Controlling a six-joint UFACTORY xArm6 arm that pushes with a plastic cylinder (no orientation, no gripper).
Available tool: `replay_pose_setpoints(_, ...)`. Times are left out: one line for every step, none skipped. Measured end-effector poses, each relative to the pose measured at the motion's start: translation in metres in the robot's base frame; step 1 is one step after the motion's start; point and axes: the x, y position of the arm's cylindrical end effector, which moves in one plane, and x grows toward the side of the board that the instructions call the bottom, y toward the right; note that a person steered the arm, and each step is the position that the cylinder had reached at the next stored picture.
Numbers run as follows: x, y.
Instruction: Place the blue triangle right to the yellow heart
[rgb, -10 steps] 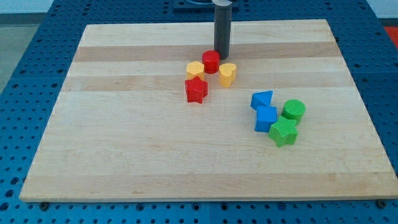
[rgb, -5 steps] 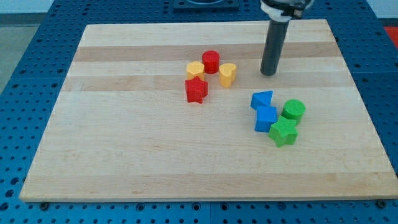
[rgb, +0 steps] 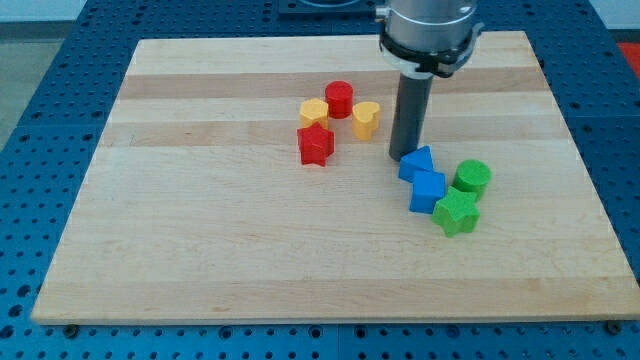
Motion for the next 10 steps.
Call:
replay_pose_setpoints(0.008, -0.018)
replay_pose_setpoints(0.037, -0.025)
replay_pose_setpoints(0.052, -0.018)
replay_pose_setpoints(0.052, 0.003)
replay_pose_setpoints(0.049, 0.023)
replay_pose_setpoints(0.035, 0.029)
replay_pose_setpoints(0.016, 0.031)
replay_pose_setpoints(0.013, 0.050)
replay_pose_setpoints(0.008, 0.070)
replay_pose_setpoints(-0.004, 0.071)
